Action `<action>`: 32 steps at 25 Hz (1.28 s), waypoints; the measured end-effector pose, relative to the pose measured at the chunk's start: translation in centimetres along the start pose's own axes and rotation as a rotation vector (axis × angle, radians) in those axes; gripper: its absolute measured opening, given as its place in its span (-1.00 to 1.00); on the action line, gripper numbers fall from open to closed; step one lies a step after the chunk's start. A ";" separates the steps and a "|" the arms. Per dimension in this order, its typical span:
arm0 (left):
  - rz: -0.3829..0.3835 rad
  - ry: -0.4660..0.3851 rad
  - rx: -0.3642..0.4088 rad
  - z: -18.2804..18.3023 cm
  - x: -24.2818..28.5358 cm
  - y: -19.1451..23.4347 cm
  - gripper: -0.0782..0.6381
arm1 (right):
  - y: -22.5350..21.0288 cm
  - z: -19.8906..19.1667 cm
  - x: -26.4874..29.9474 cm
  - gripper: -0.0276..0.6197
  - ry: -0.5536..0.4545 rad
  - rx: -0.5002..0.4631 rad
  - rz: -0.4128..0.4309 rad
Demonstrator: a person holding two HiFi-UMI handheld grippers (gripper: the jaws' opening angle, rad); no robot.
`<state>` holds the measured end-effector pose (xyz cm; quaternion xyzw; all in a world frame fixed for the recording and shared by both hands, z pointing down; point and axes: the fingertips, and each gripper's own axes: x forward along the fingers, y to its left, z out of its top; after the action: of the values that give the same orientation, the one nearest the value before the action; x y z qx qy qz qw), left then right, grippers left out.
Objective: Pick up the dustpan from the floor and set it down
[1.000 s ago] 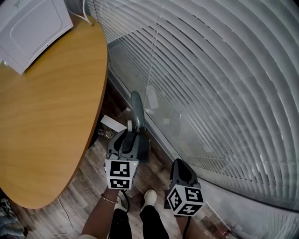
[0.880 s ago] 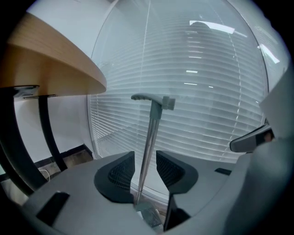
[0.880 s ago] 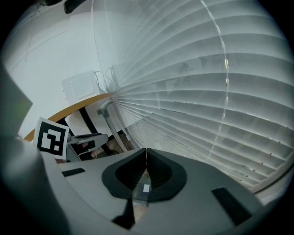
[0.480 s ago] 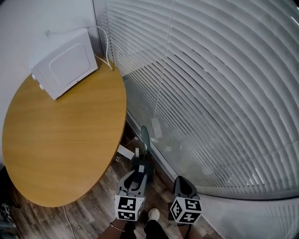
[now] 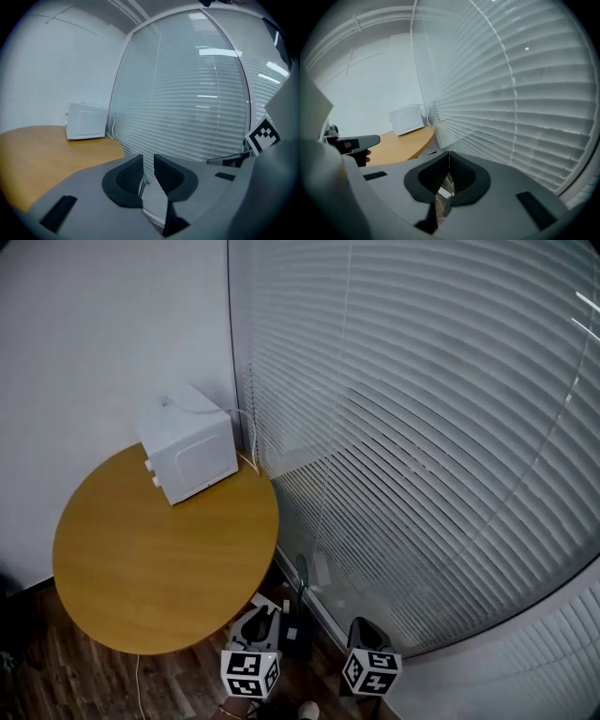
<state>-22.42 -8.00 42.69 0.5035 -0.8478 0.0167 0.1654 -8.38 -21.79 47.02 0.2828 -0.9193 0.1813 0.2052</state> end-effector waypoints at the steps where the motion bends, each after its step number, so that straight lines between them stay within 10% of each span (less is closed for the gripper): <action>1: 0.004 -0.011 0.009 1.0 -0.6 -0.1 -0.57 | 0.2 1.0 -0.3 -0.82 -0.016 -0.014 0.014; 32: 0.032 -0.035 0.001 7.4 -3.8 3.4 -0.73 | 5.3 8.3 -3.2 -0.82 -0.071 -0.123 0.006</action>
<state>-25.67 -4.52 35.00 0.4901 -0.8586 0.0111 0.1501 -11.40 -19.96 37.26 0.2731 -0.9363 0.1149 0.1888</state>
